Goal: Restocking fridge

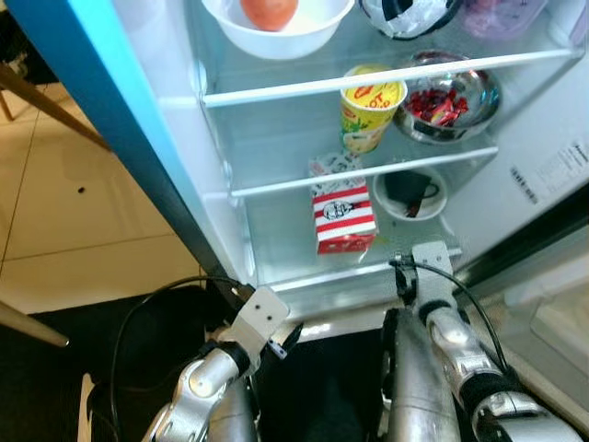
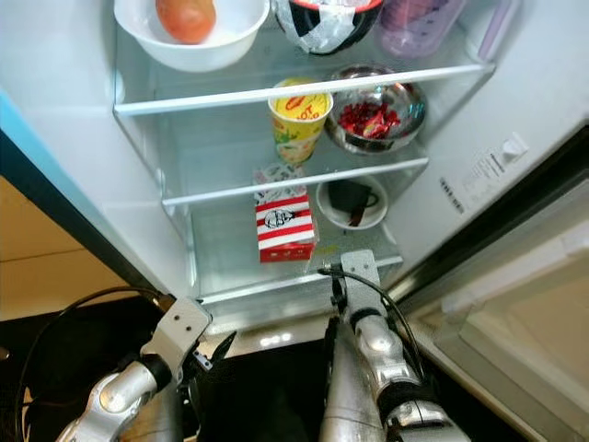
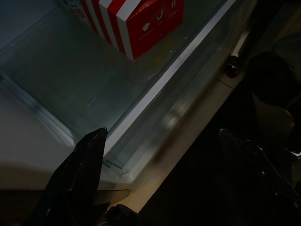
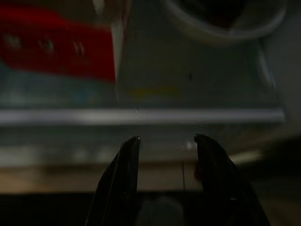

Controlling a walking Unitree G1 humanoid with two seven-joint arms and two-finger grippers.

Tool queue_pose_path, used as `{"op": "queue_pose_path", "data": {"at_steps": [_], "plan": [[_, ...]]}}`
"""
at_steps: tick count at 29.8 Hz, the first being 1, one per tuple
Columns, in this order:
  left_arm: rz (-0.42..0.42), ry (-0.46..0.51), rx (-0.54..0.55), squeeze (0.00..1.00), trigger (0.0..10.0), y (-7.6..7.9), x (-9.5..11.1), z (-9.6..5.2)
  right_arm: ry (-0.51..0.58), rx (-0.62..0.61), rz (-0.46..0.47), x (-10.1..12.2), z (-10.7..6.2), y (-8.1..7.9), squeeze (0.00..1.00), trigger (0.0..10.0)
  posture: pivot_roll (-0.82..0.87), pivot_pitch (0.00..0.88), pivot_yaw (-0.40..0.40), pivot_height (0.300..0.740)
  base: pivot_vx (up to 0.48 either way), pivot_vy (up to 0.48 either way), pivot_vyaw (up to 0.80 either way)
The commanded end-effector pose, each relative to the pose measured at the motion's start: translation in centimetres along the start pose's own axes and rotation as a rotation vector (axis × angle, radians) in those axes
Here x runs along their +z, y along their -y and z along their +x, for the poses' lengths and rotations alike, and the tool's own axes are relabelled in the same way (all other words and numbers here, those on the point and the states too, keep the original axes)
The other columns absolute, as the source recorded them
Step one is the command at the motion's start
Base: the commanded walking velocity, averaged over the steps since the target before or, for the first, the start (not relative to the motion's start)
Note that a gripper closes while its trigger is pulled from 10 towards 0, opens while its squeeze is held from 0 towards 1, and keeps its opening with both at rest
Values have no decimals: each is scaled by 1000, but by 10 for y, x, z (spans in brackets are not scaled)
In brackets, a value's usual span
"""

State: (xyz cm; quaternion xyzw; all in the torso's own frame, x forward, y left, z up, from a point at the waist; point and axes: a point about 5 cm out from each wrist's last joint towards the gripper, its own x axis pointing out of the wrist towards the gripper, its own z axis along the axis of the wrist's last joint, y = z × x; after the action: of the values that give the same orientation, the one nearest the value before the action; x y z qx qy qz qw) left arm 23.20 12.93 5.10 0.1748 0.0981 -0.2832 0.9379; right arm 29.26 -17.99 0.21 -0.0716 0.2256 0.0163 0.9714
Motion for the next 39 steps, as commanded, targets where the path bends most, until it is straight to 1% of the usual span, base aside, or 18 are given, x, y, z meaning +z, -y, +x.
{"op": "queue_pose_path", "data": {"at_steps": [1, 2, 4, 6, 7, 9, 10, 11, 12, 13, 15, 19, 24, 26, 32, 34, 38, 39], "plan": [[-1, -59, -2, 0, 10000, 6, -17, -6, -54, -38, 51, -33, -16, 9, 0, 10000, 17, 192, -22, 517, 0, 0, 0], [-1, -59, -2, 0, 10000, 6, -17, -6, -54, -38, 51, -33, -16, 9, 0, 10000, 17, 192, -22, 517, 0, 0, 0], [-2, -87, 8, 0, 10000, 5, -25, -12, -85, -68, 66, -51, -25, 15, 0, 10000, 9, 185, -18, 517, 0, 0, 0], [-5, -137, 14, 0, 10000, 8, -40, -29, -123, -155, 103, -74, -41, 29, 0, 10000, 3, 176, -8, 517, 0, 0, 0], [-5, -137, 14, 0, 10000, 8, -40, -29, -123, -155, 103, -74, -41, 29, 0, 10000, 3, 176, -8, 517, 0, 0, 0], [-6, -159, 47, 0, 10000, 8, -47, -47, -124, -262, 187, -81, -49, 48, 0, 10000, 12, 170, 7, 517, 0, 0, 0], [-6, -159, 47, 0, 10000, 8, -47, -47, -124, -262, 187, -81, -49, 48, 0, 10000, 12, 170, 7, 517, 0, 0, 0], [-17, -168, 116, 0, 10000, 3, -49, -57, -112, -300, 205, -80, -50, 55, 0, 10000, 20, 166, 16, 517, 0, 0, 0], [-25, -214, 294, 0, 10000, -12, -60, -80, -72, -352, 215, -74, -52, 70, 0, 10000, 24, 162, 19, 517, 0, 0, 0], [-25, -214, 294, 0, 10000, -12, -60, -80, -72, -352, 215, -74, -52, 70, 0, 10000, 24, 162, 19, 517, 0, 0, 0], [-35, -247, 380, 0, 10000, -21, -68, -92, -51, -372, 217, -70, -52, 77, 0, 10000, 27, 160, 17, 517, 0, 0, 0], [-143, -360, 667, 0, 10000, -58, -95, -110, -1, -357, 248, -60, -49, 82, 0, 10000, 34, 150, 7, 517, 0, 0, 0], [-184, -399, 775, 0, 10000, -71, -104, -115, 40, -329, 261, -51, -45, 80, 0, 10000, 24, 141, 3, 517, 0, 0, 0], [-190, -389, 811, 0, 10000, -79, -102, -110, 96, -299, 274, -39, -40, 77, 0, 10000, 15, 133, 0, 517, 0, 0, 0], [-192, -361, 814, 0, 10000, -81, -96, -100, 130, -291, 285, -31, -37, 76, 0, 10000, 8, 128, 1, 517, 0, 0, 0], [-197, -346, 816, 0, 10000, -81, -94, -91, 140, -238, 299, -29, -35, 71, 0, 10000, 3, 126, -1, 527, 0, 0, 0], [-198, -342, 817, 0, 10000, -81, -94, -89, 141, -206, 302, -29, -35, 68, 0, 10000, 1, 128, -3, 532, 0, 0, 0], [-201, -339, 820, 0, 10000, -81, -94, -87, 137, -147, 310, -30, -34, 61, 0, 10000, 1, 128, -5, 537, 0, 0, 0]]}}
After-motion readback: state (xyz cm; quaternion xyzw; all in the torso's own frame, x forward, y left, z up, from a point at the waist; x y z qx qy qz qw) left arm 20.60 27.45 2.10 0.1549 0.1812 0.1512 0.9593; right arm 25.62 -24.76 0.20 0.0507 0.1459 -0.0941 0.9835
